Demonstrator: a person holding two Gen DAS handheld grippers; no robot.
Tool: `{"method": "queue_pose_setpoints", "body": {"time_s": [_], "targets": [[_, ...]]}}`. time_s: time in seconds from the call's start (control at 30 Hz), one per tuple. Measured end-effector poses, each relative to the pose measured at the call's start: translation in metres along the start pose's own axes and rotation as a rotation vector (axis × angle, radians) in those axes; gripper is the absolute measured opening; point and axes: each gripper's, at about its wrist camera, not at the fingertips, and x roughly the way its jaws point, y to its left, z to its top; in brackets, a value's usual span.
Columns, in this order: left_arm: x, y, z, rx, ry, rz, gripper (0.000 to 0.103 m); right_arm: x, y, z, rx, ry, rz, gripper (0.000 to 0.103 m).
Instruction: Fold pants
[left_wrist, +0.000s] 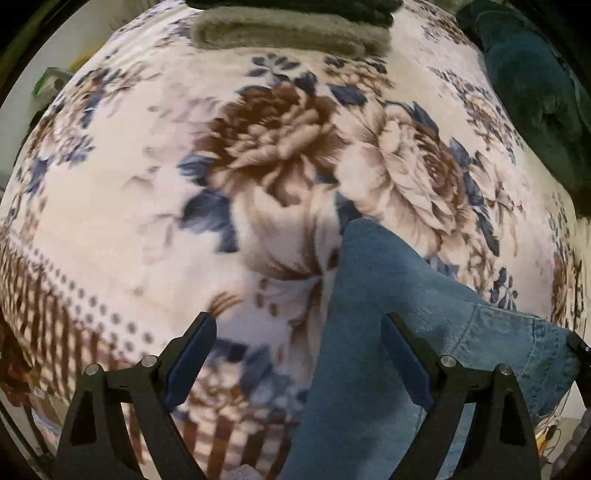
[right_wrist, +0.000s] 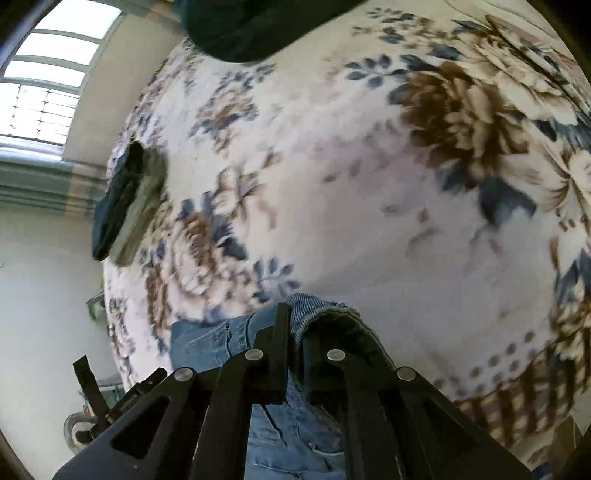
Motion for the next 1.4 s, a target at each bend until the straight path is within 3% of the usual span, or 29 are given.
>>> {"method": "queue_pose_setpoints", "body": {"time_s": [0.07, 0.1, 0.2, 0.4, 0.57, 0.67, 0.7, 0.73, 0.77, 0.87, 0.93, 1.03, 1.13, 1.2, 1.27, 1.4], "targets": [[0.015, -0.006, 0.003, 0.013, 0.022, 0.005, 0.091, 0.015, -0.016, 0.007, 0.008, 0.072, -0.018, 0.010], [0.021, -0.007, 0.004, 0.017, 0.031, 0.014, 0.091, 0.018, -0.022, 0.009, -0.001, 0.098, -0.055, 0.023], [0.031, -0.001, 0.006, -0.004, 0.057, -0.011, 0.093, 0.004, -0.037, 0.007, 0.001, 0.106, -0.042, 0.042], [0.002, 0.017, -0.013, -0.030, 0.014, -0.086, 0.093, -0.027, -0.085, -0.039, 0.123, 0.154, 0.006, 0.057], [-0.015, 0.018, -0.056, -0.033, 0.033, -0.108, 0.093, 0.005, -0.121, -0.086, 0.284, 0.244, 0.105, 0.068], [-0.008, 0.015, -0.071, -0.026, 0.062, -0.087, 0.093, 0.032, -0.132, -0.109, 0.402, 0.286, 0.182, 0.065], [-0.001, 0.015, -0.076, -0.021, 0.082, -0.077, 0.093, 0.033, -0.133, -0.116, 0.425, 0.249, 0.199, 0.040], [0.002, 0.015, -0.080, -0.023, 0.094, -0.071, 0.093, 0.032, -0.130, -0.122, 0.432, 0.225, 0.201, 0.025], [0.008, 0.016, -0.083, -0.023, 0.108, -0.070, 0.093, 0.029, -0.127, -0.125, 0.431, 0.205, 0.187, 0.020], [0.015, 0.019, -0.089, -0.018, 0.133, -0.076, 0.093, 0.006, -0.115, -0.133, 0.428, 0.150, 0.195, 0.015], [0.019, 0.019, -0.089, -0.011, 0.150, -0.115, 0.095, -0.005, -0.115, -0.136, 0.388, 0.127, 0.134, 0.015], [0.025, 0.020, -0.089, -0.007, 0.177, -0.131, 0.099, 0.020, -0.133, -0.141, 0.394, 0.190, 0.067, 0.016], [0.021, 0.022, -0.085, -0.016, 0.168, -0.137, 0.098, 0.027, -0.122, -0.137, 0.311, 0.227, 0.068, 0.032], [0.013, 0.030, -0.085, -0.043, 0.145, -0.191, 0.098, 0.016, -0.113, -0.140, 0.277, 0.211, 0.126, 0.054], [0.009, 0.039, -0.086, -0.087, 0.136, -0.280, 0.098, 0.005, -0.111, -0.150, 0.269, 0.184, 0.148, 0.069], [0.026, 0.053, -0.096, -0.198, 0.176, -0.426, 0.098, 0.014, -0.123, -0.172, 0.289, 0.208, 0.235, 0.072]]}}
